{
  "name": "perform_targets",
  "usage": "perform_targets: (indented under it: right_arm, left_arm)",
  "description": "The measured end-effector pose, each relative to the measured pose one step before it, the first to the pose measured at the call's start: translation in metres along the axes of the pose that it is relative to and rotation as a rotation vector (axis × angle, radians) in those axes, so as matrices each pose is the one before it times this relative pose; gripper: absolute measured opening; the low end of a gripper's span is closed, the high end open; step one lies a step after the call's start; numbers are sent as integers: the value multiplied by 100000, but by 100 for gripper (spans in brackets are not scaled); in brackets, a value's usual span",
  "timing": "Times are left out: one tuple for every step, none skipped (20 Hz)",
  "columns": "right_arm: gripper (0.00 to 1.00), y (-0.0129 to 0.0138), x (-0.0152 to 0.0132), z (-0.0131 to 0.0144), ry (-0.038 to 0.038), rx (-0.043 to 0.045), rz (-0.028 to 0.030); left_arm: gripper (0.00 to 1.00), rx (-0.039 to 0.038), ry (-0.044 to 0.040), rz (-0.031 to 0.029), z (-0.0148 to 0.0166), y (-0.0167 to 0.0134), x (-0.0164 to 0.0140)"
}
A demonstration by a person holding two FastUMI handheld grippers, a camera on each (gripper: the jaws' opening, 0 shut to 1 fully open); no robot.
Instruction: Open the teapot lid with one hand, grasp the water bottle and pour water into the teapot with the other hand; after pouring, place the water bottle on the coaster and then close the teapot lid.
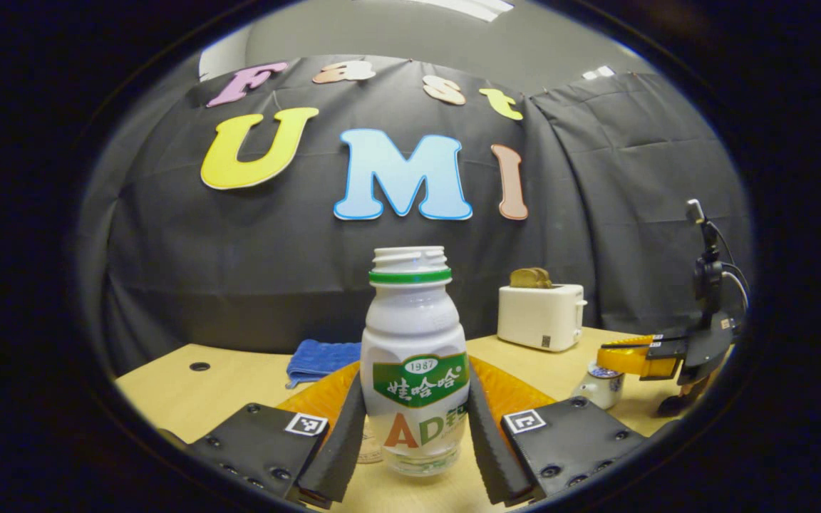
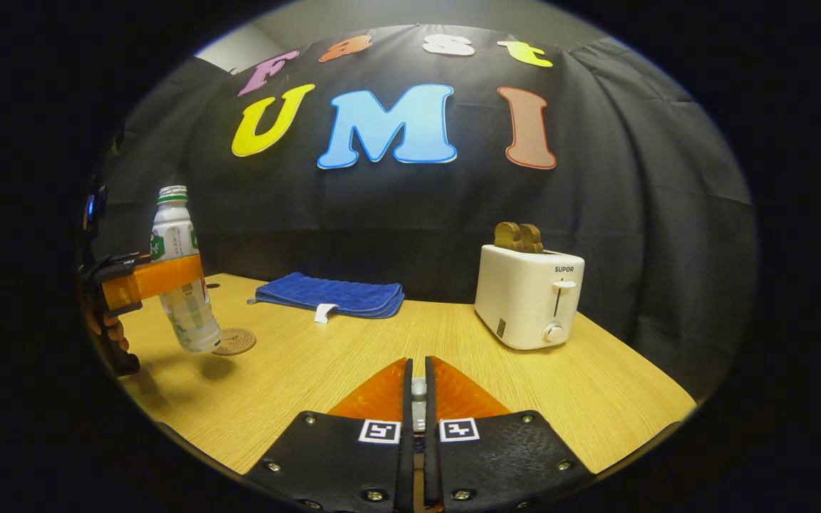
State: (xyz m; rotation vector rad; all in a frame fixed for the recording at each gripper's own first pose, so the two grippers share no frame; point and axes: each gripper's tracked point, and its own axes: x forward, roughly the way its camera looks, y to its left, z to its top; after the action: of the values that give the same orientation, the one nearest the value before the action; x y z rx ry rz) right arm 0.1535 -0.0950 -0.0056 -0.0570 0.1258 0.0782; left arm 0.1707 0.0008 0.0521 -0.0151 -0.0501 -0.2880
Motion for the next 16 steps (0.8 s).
perform_targets:
  right_arm:
    - [9, 34, -122, -136, -527, -833, -359]
    - [10, 80, -602, 448, -1056, -1681, -75]
    - [22, 9, -331, 707, -2628, -1930, -132]
    - [58, 101, -768, 1219, -4236, -715, -257]
    - [68, -100, -774, 1094, -4311, 603, -623]
    - [71, 226, -582, 963, -3667, 1364, 302]
    - [71, 183, -288, 553, -2968, 1317, 297]
    - [71, 98, -103, 321, -1312, 498, 184]
    - [72, -27, -6, 59, -276, 119, -92]
    - [71, 112, 26, 58, 203, 151, 214]
    - [71, 104, -38, 35, -55, 378, 424]
    - [71, 113, -32, 63, 4, -3, 433]
    - [71, 193, 80, -193, 482, -267, 617]
    - [71, 255, 24, -181, 894, -164, 1091]
    - [71, 248, -6, -201, 665, -44, 1106]
    - [71, 283, 30, -62, 428, -147, 860]
  left_arm:
    - [75, 129, 225, 1132, -209, 393, 143]
    - [80, -52, -85, 1136, -18, 429, 108]
    - [80, -515, 216, 858, -90, 441, -1]
    - [80, -1032, 61, 1186, -29, 586, 9]
    - [80, -1014, -49, 968, -57, 608, 52]
    - [75, -505, -40, 1461, 35, 868, 208]
    - [75, -240, 354, 1818, -45, 922, 357]
    - [75, -569, 584, 1547, -153, 781, 494]
    - [80, -781, 294, 682, 61, 632, 489]
    - [80, -455, 133, -32, 23, 389, 542]
    - [80, 71, 51, 334, -307, 344, 579]
    - [75, 1169, 841, 625, -531, 435, 786]
    - [70, 2287, 1717, 1574, -852, 439, 644]
    - [75, 2413, 1911, 1010, -884, 229, 661]
    - [71, 2084, 983, 176, -506, -127, 397]
    - [80, 1779, 375, -237, -471, -168, 406]
